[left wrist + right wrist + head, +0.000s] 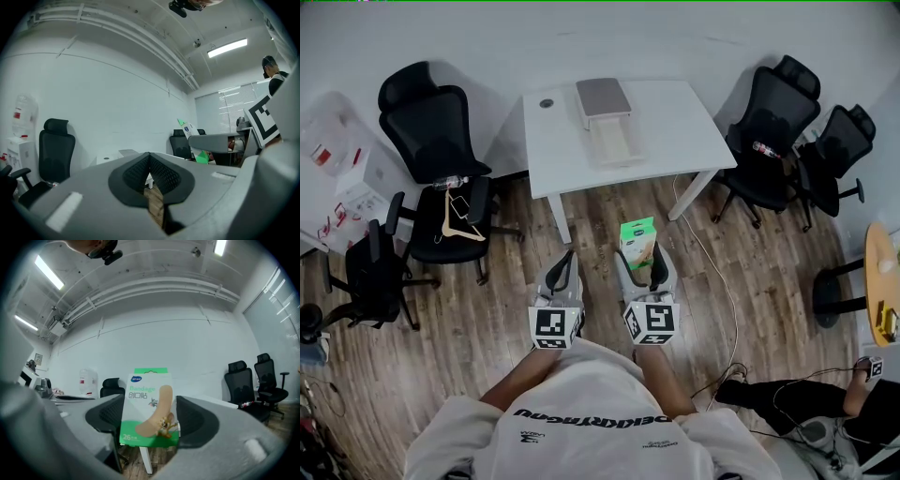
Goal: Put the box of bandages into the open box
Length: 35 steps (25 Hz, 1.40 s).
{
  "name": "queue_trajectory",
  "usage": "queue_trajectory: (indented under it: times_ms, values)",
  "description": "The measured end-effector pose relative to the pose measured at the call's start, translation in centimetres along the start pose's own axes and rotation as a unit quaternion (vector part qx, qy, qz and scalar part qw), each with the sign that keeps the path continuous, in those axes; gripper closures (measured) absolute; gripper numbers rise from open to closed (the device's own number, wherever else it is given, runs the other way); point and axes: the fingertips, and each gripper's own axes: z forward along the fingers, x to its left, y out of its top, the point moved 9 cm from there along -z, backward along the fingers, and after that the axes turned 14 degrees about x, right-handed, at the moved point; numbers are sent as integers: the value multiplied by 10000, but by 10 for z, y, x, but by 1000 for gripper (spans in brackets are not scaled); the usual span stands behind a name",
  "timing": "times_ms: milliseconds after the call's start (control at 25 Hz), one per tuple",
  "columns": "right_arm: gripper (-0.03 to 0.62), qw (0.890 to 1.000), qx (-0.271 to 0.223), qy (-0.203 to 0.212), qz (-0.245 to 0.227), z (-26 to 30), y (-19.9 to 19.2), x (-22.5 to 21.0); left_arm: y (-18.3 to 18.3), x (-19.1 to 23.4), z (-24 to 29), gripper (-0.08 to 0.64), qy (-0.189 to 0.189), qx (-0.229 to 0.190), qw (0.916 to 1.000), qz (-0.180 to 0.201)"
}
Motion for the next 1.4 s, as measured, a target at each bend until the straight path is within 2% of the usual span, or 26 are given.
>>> queue_trajectory:
  times_ms: [200, 600, 960, 1400]
  values:
    - [247, 10000, 47, 0, 4, 46, 7, -6, 2, 24, 35, 560, 10, 56, 10000, -68]
    - [247, 9997, 150, -186, 57, 142, 33, -28, 33, 82, 124, 560, -53, 136, 9999, -73]
    - [247, 9989, 150, -386, 240, 215, 67, -54, 78, 123, 202, 560, -290, 109, 9995, 10]
    - [247, 9972, 301, -592, 333, 265, 81, -65, 96, 149, 248, 561, -512, 170, 9985, 17]
